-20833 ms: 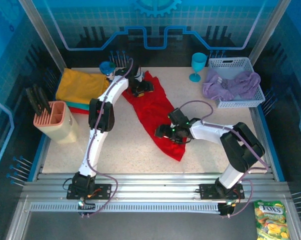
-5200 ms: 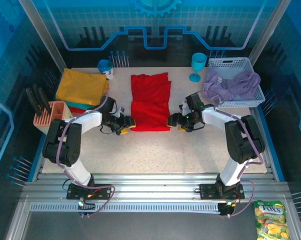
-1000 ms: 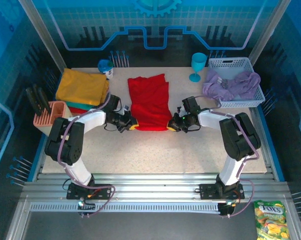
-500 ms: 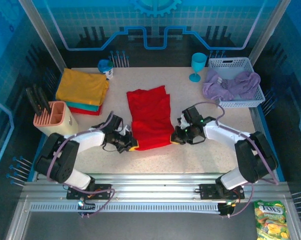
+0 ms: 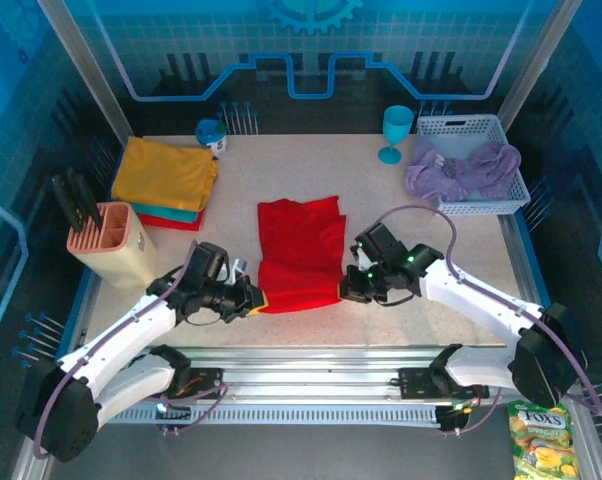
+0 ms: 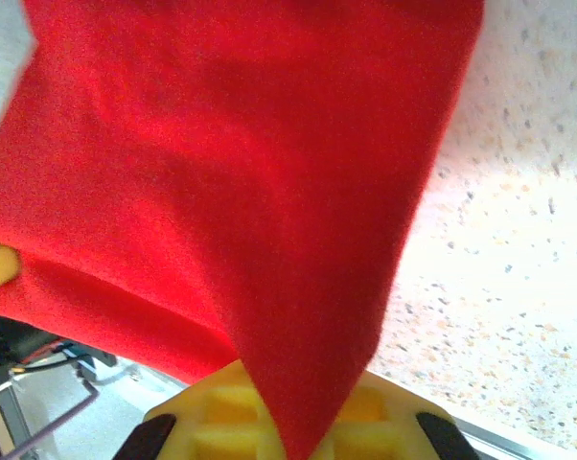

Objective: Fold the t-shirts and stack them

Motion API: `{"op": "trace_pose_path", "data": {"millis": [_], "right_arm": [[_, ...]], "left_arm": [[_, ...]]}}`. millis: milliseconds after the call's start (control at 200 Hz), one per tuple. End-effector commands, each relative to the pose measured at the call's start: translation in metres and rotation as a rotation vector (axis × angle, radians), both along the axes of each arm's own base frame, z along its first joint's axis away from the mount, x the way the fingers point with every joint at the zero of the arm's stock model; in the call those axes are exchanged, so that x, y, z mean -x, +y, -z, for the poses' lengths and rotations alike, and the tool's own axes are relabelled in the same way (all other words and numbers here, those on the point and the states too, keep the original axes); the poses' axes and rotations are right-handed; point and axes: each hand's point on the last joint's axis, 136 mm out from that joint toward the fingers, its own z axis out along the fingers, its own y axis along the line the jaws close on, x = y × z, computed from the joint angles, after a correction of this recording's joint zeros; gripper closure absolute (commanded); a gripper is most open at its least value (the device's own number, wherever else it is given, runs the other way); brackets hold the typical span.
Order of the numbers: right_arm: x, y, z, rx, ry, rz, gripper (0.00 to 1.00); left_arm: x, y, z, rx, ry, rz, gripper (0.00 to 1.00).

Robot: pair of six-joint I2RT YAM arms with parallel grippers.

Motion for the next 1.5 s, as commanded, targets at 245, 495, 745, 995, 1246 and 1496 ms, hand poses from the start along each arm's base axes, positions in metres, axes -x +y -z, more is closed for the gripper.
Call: {"op": "trace_pose_path", "data": {"millis": [245,495,745,995,1246,1496], "right_arm": [[-0.055,-0.001,-0.03,0.046,-0.05,0.013,1.0],[-0.099,0.007,-0.037,0.006,-0.046,-0.008,1.0],[-0.138,0.017,-0.035,-0.026,-0.02,-0.021,0.99],[-0.167,0.019,-0.029,-0.032,-0.016,-0.008,0.99],[-0.19,0.02,-0.011,-0.052,0.028,0.006,0.98],[-0.209,0.02,0.006,-0.081,0.067,0.034,0.97]], "left_arm": [[-0.061,0.002,-0.031,-0.053,0.008,-0.044,1.0],[-0.113,0.009,-0.044,-0.041,-0.029,-0.077,1.0],[-0.16,0.008,-0.054,-0.017,-0.047,-0.081,1.0],[-0.195,0.006,-0.059,-0.01,-0.07,-0.087,1.0],[-0.23,0.007,-0.044,0.005,-0.063,-0.09,1.0],[-0.259,0.012,-0.024,0.017,-0.024,-0.109,1.0]]}}
